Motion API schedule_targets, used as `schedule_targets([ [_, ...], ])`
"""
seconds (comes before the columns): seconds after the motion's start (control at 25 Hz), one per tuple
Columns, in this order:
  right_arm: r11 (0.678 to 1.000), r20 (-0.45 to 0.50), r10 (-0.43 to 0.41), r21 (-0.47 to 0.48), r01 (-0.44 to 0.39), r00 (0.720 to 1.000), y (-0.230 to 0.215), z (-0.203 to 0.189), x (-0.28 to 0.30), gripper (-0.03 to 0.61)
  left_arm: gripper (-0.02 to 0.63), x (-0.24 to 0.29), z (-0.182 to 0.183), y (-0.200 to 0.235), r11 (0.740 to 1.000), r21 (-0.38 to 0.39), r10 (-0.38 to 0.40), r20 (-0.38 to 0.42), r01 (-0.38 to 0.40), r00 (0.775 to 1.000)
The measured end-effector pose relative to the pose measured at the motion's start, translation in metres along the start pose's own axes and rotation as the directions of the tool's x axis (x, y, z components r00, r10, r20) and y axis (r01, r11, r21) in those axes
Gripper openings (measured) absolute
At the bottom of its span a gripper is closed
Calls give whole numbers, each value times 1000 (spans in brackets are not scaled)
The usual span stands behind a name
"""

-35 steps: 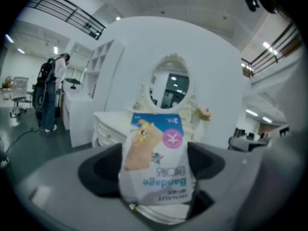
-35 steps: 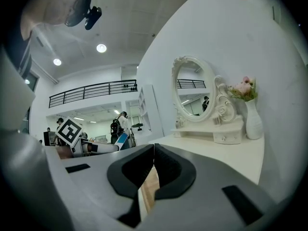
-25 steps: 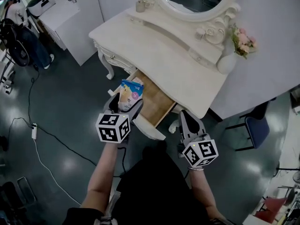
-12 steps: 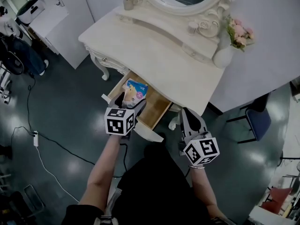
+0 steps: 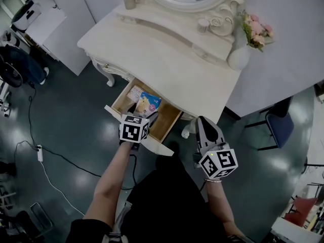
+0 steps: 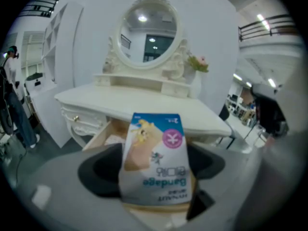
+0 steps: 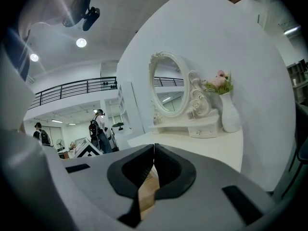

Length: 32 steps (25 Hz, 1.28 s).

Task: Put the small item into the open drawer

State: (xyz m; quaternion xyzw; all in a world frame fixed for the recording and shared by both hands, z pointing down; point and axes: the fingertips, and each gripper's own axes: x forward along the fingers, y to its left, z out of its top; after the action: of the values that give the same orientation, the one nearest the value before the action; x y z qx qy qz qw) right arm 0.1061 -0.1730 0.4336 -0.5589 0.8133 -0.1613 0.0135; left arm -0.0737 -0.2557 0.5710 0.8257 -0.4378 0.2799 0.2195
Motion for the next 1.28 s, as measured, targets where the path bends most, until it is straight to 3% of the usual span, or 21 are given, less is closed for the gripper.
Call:
schedule_targets([
  [0.36,1000,-12,7,19,-7,1000,-6,-4,12,5,426,32,-22,4,999,45,-7,-167,15,986],
  [0.72,1000,-21,7,23,-7,1000,-10,-4,19,5,428,64,-40,-2,996,71,-31,-322,57,946],
  [1.04,1000,-27,-3,29,4,1000,-17,-5,20,5,428,99,-59,-6,997,28,-51,-408,68,911],
  [1.28,999,-35,-12,39,13,999,-24,-7,22,5,428,114,-75,-4,995,69,-25,-478,66,878],
])
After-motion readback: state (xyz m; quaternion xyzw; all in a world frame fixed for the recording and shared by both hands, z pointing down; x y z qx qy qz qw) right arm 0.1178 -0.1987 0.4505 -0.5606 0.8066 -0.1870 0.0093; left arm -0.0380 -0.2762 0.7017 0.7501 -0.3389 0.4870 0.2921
